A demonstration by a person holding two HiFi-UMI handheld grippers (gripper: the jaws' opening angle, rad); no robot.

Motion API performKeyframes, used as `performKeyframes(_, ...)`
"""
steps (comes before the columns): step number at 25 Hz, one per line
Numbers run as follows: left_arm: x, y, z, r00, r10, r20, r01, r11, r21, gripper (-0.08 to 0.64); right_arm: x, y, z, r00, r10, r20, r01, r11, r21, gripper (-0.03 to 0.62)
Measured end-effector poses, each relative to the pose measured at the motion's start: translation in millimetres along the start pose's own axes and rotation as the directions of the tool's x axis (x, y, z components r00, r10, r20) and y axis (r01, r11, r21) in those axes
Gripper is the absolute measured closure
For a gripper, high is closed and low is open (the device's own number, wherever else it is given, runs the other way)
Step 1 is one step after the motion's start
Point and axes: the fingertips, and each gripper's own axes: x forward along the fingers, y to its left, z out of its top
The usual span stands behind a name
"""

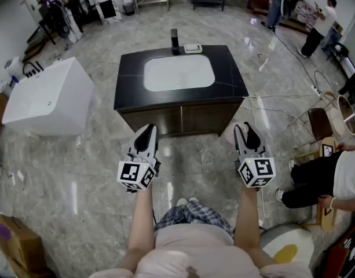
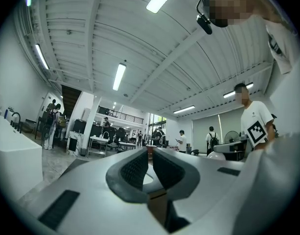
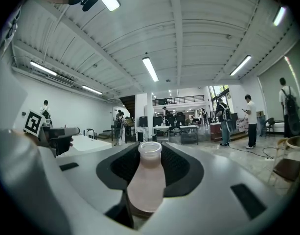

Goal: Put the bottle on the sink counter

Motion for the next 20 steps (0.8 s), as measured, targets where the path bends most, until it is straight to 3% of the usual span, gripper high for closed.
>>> performKeyframes(20,52.1,46.5,-12.1,1.0,-0.021,-0.007,0.021,1.0,0.007,0.511,66.6,-9.2,-6.1,1.0,-0.02,0.015,0.02,1.0,0.013,0.445)
